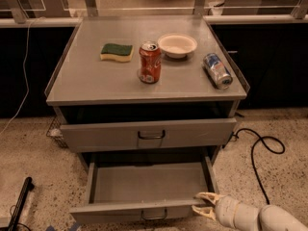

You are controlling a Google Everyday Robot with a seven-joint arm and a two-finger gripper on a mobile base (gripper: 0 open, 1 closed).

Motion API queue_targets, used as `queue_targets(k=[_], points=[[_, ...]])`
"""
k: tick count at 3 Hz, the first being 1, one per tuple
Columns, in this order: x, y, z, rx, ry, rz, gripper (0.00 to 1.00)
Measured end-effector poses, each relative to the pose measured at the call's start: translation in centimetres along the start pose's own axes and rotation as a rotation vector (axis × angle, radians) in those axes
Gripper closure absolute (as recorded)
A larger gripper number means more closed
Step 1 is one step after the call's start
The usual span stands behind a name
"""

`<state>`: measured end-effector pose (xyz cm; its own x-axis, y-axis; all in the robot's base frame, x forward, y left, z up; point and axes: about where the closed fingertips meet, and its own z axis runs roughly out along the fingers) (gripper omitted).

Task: Open middle drawer

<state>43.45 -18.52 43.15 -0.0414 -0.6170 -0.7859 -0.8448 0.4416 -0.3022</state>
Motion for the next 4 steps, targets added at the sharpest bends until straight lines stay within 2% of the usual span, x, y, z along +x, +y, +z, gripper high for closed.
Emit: queue_targets(k=[3,4], points=[[0.0,0.0,0.01,0.0,0.0,0.0,0.14],[-0.01,0.01,0.01,0.0,0.0,0.0,0.0]])
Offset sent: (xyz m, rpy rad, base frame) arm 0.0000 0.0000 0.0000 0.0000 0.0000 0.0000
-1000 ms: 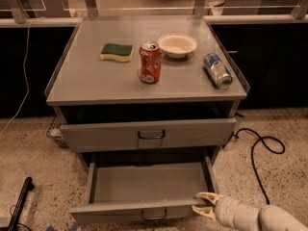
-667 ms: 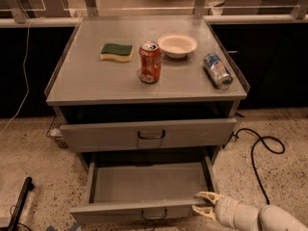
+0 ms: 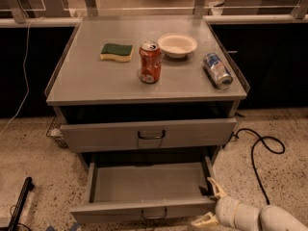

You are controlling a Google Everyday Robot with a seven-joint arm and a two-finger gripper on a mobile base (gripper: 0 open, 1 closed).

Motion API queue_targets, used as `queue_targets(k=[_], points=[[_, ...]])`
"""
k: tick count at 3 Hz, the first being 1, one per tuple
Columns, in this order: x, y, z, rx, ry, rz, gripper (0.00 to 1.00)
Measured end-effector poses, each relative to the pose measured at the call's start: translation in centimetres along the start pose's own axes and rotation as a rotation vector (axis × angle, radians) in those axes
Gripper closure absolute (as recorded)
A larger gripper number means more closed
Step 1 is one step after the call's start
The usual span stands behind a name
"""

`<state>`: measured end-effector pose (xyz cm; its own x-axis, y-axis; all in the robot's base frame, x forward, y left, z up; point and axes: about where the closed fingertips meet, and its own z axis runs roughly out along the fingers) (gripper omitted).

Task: Open middle drawer

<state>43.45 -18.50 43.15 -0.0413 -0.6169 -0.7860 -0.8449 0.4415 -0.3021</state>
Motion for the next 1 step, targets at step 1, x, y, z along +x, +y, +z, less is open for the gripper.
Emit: queue_targets(k=[1], points=[[0.0,0.0,0.0,0.0,0.0,0.0,0.0]])
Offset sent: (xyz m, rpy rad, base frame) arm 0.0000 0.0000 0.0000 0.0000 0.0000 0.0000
